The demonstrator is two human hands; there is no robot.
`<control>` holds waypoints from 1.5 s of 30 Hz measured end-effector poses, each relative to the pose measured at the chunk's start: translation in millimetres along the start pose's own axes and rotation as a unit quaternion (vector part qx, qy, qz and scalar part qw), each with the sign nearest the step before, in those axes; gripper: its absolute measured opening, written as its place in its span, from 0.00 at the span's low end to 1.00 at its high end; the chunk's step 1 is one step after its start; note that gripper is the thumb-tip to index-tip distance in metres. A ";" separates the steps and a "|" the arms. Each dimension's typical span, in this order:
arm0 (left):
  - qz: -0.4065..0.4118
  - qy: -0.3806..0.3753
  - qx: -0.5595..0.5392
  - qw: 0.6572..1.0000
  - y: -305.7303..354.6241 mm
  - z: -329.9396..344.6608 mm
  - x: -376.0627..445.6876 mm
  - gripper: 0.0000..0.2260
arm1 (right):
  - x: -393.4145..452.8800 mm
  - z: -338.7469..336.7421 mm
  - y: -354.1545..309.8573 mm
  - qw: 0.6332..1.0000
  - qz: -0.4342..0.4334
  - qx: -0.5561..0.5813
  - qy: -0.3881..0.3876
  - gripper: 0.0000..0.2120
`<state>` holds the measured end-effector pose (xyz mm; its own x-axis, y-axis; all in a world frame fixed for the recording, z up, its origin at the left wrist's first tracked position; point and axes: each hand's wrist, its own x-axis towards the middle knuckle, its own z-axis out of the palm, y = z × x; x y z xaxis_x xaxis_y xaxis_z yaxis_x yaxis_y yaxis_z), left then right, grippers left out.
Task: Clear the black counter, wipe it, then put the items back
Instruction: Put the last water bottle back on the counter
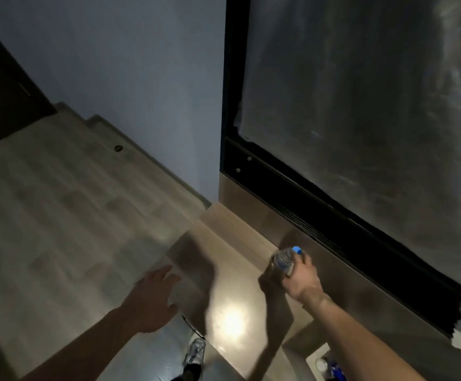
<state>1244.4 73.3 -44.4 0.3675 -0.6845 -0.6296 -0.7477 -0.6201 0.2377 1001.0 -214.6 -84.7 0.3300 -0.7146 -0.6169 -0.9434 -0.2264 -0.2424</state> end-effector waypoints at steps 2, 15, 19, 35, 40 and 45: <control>0.009 0.004 0.003 1.000 -13.1 -0.2 17.0 0.37 | 22.0 6.6 -5.9 1.000 0.021 0.004 -0.003 0.39; 0.053 -0.043 -0.013 0.998 -24.8 20.5 33.1 0.35 | 14.0 49.7 -6.2 0.995 0.074 0.056 0.037 0.15; 0.093 -0.043 -0.005 0.995 1.1 13.7 18.6 0.31 | -53.1 46.2 -8.6 0.990 0.038 0.129 0.053 0.10; 0.327 -0.019 0.081 0.941 223.0 90.5 -136.9 0.28 | -404.1 34.2 159.6 0.918 0.005 0.304 0.254 0.06; 0.393 -0.025 0.099 0.914 295.3 153.9 -217.2 0.28 | -505.2 53.4 245.8 0.899 0.052 0.307 0.307 0.07; 0.438 -0.034 0.125 0.889 352.9 199.8 -278.6 0.29 | -583.4 70.3 322.9 0.902 0.106 0.274 0.317 0.09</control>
<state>767.6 121.8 67.1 -0.4453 -0.8328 -0.3289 -0.8331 0.2508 0.4930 506.2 175.7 144.2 -0.1054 -0.9775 -0.1828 -0.7674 0.1969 -0.6102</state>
